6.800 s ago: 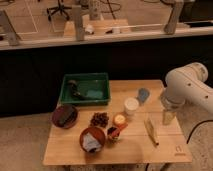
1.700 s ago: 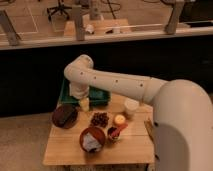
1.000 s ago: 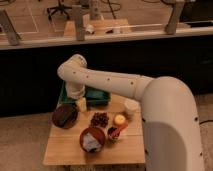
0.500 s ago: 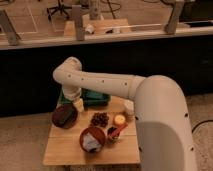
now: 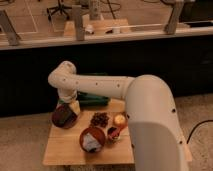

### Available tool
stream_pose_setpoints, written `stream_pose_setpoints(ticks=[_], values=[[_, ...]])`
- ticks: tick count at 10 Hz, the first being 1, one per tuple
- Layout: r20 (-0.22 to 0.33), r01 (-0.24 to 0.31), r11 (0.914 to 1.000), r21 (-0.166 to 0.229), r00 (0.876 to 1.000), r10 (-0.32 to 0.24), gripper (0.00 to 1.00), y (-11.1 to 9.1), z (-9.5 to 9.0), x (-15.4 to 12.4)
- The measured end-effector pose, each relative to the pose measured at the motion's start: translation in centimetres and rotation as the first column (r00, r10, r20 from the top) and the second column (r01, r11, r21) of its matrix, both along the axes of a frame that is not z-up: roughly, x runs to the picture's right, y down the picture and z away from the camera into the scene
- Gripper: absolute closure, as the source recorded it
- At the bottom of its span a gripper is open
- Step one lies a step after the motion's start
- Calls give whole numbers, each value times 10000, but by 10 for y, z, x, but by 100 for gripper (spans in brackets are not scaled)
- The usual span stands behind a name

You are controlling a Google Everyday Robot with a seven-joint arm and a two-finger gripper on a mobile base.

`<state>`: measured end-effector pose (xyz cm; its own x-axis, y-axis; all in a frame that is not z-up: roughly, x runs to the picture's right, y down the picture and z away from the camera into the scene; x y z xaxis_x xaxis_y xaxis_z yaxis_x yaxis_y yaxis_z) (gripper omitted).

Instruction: Wipe purple bowl with eraser

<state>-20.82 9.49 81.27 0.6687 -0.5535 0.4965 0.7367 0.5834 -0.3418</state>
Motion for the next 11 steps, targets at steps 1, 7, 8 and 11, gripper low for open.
stream_pose_setpoints(ticks=[1,7,8,11], values=[[50,80,10000,12,10000,-80,20,3,2,-5],[85,424,9991,26,9991,-424,20,26,24,-10],[78,449,9990,25,9990,-449,20,29,27,-10],[52,503,9987,50,9987,-503,20,36,32,-13]])
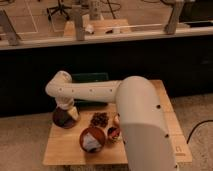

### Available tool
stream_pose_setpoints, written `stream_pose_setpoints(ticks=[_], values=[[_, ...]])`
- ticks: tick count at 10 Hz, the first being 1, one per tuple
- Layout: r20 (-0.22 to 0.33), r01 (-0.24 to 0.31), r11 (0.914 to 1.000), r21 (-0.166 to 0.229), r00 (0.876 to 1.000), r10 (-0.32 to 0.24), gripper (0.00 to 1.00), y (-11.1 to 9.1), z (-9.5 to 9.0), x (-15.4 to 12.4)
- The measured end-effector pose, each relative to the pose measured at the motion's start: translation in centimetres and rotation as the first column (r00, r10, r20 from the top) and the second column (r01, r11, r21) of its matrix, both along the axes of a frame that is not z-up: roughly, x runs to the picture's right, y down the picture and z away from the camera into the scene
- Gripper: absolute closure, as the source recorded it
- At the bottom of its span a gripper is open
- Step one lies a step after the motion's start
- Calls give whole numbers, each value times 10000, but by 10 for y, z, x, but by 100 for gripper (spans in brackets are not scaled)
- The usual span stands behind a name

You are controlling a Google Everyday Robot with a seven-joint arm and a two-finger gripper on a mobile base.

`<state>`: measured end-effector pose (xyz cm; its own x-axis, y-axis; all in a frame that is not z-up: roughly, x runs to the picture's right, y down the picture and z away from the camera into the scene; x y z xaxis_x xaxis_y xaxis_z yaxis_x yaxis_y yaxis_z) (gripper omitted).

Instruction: Wipe purple bowl with eraser

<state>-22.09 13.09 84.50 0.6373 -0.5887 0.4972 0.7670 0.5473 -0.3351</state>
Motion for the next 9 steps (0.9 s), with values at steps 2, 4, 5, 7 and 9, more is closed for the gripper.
stream_pose_setpoints(ticks=[2,4,5,7,9], values=[[-183,66,10000,27,9998,-65,20,-1,2,0],[-353,43,9999,157,9994,-38,20,-12,-4,4],[-418,27,9998,218,9991,-18,20,-19,-9,7],[-445,82,9994,334,9990,-67,20,-32,-21,9],[-497,145,9993,335,9987,-128,27,-33,-21,10]])
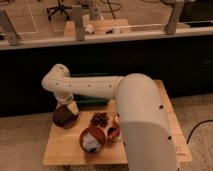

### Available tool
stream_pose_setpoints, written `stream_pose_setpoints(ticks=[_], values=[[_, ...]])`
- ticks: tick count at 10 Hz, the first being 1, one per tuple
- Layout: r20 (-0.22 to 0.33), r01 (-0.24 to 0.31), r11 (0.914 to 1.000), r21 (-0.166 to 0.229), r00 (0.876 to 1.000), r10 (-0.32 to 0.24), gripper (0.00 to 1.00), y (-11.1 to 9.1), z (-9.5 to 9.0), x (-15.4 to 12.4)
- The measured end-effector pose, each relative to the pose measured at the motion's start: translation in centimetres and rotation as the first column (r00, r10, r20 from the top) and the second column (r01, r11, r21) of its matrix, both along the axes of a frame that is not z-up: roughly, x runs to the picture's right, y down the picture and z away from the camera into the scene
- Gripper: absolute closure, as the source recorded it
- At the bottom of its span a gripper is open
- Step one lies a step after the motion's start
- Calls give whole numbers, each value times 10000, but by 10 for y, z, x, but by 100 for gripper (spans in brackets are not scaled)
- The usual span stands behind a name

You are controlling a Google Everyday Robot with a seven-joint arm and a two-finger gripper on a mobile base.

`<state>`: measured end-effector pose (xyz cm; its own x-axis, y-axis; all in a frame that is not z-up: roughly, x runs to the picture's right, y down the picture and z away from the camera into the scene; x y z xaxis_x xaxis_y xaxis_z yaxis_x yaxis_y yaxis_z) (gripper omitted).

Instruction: Wipe purple bowl with eraser

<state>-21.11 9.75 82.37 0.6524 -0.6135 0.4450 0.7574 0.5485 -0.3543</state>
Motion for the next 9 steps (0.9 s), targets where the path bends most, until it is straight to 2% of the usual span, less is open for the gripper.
stream_pose_setpoints(ticks=[4,5,6,7,9], values=[[-120,-129,9999,-27,9998,129,65,5,9,2],[-132,-159,9999,-57,9998,158,70,8,12,3],[-141,-171,9998,-71,9998,170,69,9,13,3],[-162,-185,9998,-77,9997,184,63,10,14,3],[-163,-195,9998,-30,9997,194,43,7,11,3]])
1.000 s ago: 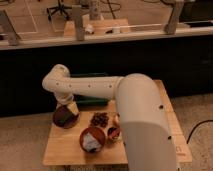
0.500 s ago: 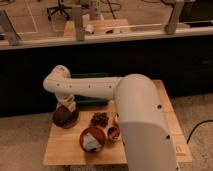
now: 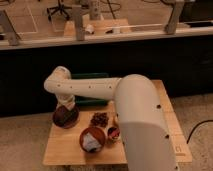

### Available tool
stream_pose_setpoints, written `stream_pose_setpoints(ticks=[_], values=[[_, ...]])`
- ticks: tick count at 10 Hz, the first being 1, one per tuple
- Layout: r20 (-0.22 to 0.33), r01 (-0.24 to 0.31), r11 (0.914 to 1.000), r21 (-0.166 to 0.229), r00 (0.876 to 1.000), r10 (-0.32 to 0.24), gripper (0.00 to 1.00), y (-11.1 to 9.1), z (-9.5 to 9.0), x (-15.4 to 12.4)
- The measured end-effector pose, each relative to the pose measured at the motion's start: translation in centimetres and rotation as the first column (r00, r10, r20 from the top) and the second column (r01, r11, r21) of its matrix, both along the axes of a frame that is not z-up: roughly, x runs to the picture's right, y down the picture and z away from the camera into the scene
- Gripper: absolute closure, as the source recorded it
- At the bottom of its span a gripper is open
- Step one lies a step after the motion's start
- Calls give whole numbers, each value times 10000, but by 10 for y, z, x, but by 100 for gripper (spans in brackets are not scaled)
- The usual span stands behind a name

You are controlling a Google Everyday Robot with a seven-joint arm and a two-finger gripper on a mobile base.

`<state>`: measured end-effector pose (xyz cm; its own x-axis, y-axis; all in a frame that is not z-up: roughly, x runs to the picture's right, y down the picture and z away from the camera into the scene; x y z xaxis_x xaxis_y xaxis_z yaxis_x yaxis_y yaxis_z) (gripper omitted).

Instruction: Wipe purple bowl with eraser

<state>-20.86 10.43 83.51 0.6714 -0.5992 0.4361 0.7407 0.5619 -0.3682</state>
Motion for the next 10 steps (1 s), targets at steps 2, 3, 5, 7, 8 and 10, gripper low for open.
stream_pose_setpoints(ticks=[2,3,5,7,8,10], values=[[15,33,10000,55,10000,-33,25,-3,-4,-1],[11,49,9999,93,10000,-49,20,-5,-7,-1],[-19,61,9999,94,10000,-61,20,-4,-8,-1],[-13,19,10000,86,10000,-19,20,-1,-7,-3],[-24,0,10000,72,10000,0,20,0,-5,-3],[-60,-27,10000,47,10000,28,20,2,-3,-2]])
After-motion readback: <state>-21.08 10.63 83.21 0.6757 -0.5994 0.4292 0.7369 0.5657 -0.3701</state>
